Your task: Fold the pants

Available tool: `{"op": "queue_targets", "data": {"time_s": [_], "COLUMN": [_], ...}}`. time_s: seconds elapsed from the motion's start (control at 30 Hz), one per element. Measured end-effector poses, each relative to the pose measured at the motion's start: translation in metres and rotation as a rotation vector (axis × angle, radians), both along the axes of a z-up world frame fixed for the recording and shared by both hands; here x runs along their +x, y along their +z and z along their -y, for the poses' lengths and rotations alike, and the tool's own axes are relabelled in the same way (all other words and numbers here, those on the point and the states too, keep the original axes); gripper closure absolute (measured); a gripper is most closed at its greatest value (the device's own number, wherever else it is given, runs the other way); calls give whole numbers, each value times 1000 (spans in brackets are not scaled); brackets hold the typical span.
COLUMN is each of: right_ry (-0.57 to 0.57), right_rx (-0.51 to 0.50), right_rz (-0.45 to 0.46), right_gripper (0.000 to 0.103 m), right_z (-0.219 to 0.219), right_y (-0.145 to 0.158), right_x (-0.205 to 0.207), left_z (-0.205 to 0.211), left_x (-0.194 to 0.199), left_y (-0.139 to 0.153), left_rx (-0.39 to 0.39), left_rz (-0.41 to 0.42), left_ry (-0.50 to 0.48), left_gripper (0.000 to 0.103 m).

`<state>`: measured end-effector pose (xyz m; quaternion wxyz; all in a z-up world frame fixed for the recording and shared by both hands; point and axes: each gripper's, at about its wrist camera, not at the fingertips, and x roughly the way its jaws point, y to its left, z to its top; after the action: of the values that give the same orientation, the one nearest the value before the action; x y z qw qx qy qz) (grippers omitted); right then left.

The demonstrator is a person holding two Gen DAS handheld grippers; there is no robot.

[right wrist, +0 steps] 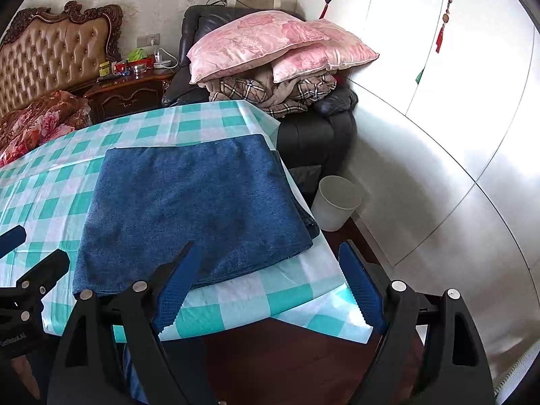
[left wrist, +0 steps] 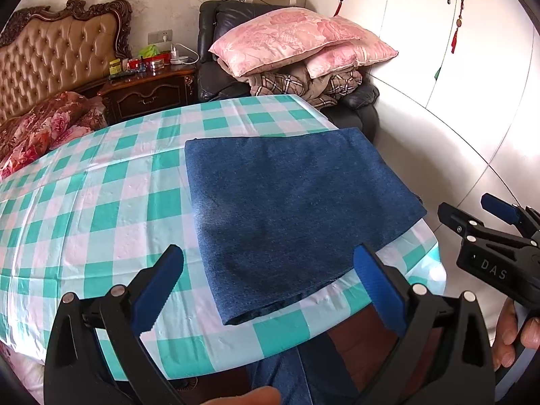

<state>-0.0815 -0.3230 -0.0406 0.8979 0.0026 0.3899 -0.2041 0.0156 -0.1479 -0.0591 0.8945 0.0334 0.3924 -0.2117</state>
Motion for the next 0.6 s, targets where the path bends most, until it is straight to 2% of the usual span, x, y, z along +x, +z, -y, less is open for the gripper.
{"op": "queue_targets", "data": {"time_s": [0.6], "right_ry": [-8], "right_rx": [13], "right_rz": [-10], "right_gripper": [23], "right_z": [9], "right_y": [-5], "right_x": [5], "left_z": [7], "left_x": [6], "left_y": [-6], "left_rx": [8], "left_rz": [-13], "left_ry": [-10], "left_gripper": [2]}}
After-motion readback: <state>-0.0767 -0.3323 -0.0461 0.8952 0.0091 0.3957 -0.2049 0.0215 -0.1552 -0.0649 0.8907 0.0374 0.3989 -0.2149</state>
